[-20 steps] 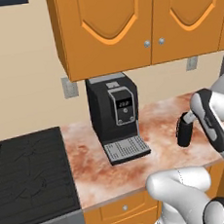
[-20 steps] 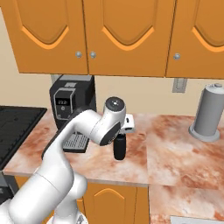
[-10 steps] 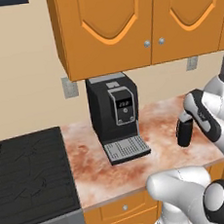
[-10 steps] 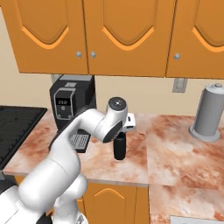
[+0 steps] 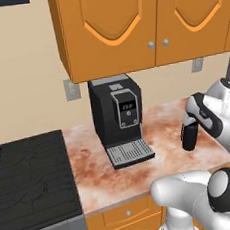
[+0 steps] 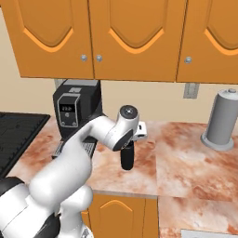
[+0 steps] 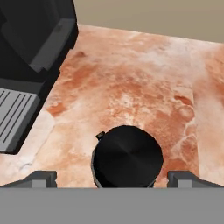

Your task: Move the drinks to the dining counter.

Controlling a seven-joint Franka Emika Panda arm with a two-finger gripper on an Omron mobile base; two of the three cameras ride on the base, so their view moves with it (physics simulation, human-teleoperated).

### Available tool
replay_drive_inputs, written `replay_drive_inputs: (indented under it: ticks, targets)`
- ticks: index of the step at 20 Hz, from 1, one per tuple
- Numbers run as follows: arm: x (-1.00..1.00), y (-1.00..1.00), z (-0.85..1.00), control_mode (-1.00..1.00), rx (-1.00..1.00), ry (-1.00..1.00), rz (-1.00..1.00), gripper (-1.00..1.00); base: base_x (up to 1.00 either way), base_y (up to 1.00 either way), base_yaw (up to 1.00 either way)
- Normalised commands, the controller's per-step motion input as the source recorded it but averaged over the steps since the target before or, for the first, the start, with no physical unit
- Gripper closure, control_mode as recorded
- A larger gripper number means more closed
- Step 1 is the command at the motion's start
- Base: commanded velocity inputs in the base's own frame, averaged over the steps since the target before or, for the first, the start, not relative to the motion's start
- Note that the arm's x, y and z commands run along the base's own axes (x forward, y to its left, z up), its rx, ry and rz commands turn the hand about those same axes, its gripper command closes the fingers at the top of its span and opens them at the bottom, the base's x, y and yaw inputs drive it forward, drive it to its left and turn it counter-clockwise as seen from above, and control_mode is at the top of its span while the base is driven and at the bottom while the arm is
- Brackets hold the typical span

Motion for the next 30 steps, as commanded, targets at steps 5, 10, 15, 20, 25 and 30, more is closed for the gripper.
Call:
replay_drive_inputs:
  ticks: [5, 10, 15, 20, 25, 30]
  targets:
    - [0.18, 0.0, -0.15, -1.0, 0.0, 0.0, 0.0, -1.0, 0.0, 0.0, 0.0]
    - [0.05, 0.0, -0.13, -1.0, 0.0, 0.0, 0.0, -1.0, 0.0, 0.0, 0.0]
    - [0.0, 0.0, -0.15, -1.0, 0.0, 0.0, 0.0, 1.0, 0.0, 0.0, 0.0]
    - [0.03, 0.0, -0.14, -1.0, 0.0, 0.0, 0.0, 1.0, 0.0, 0.0, 0.0]
    - [0.0, 0.0, -0.01, -1.0, 0.0, 0.0, 0.0, 1.0, 0.0, 0.0, 0.0]
    - [-0.26, 0.0, 0.19, -1.0, 0.0, -0.09, 0.04, 1.0, 0.0, 0.0, 0.0]
